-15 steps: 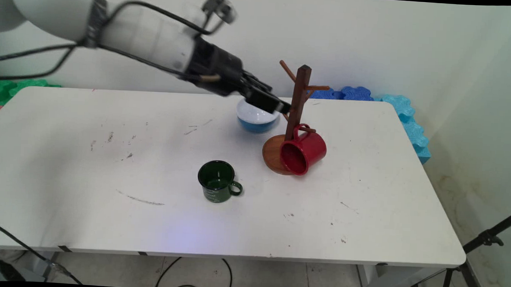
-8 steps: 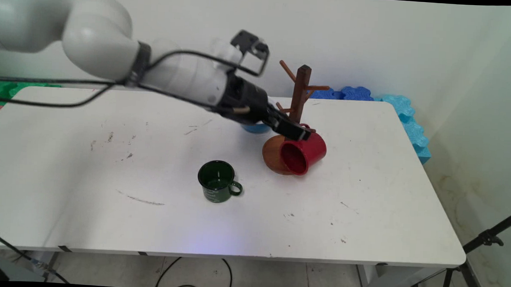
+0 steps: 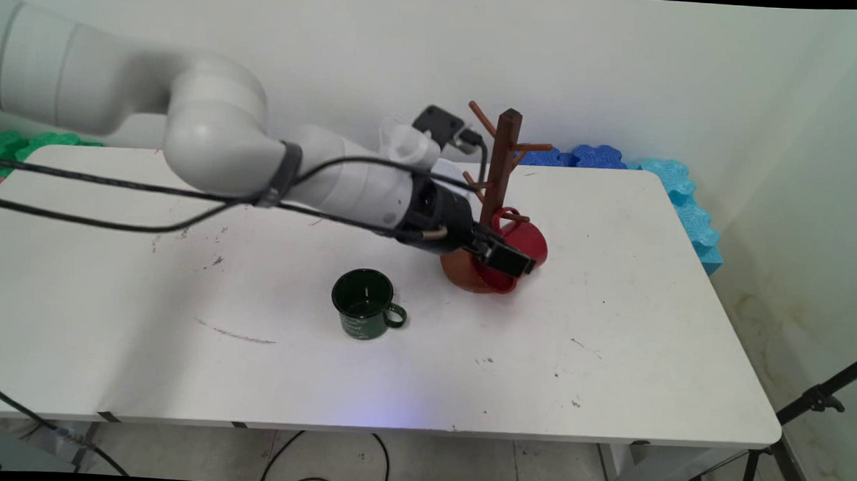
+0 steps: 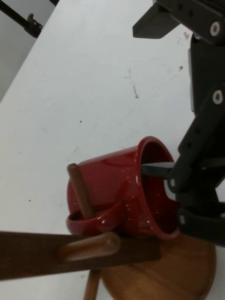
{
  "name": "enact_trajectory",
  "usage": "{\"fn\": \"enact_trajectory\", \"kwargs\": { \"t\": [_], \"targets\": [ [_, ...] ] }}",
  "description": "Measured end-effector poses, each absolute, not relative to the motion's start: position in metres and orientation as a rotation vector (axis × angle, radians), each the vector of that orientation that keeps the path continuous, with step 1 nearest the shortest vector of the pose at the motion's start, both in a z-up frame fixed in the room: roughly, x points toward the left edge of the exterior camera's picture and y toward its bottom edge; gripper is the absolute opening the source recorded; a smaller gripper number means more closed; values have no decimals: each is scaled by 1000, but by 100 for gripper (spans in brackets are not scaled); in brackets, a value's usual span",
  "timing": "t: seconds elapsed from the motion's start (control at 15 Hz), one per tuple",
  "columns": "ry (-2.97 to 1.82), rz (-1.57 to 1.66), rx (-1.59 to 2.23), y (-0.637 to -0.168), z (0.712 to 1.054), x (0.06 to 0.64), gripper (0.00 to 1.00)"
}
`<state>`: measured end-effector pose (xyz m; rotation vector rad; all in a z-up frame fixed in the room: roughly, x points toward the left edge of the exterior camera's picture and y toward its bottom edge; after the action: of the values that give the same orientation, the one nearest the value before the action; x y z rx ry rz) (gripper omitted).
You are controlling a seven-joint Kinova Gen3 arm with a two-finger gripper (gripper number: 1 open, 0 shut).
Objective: Pick up the red mug from the rack
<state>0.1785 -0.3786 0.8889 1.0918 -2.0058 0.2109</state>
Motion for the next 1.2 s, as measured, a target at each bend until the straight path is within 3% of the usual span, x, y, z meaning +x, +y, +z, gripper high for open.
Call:
{"fn": "enact_trajectory", "kwargs": {
  "t": [1.2],
  "targets": [
    [-1958,281,1109,-369,819,154,100]
  ]
}}
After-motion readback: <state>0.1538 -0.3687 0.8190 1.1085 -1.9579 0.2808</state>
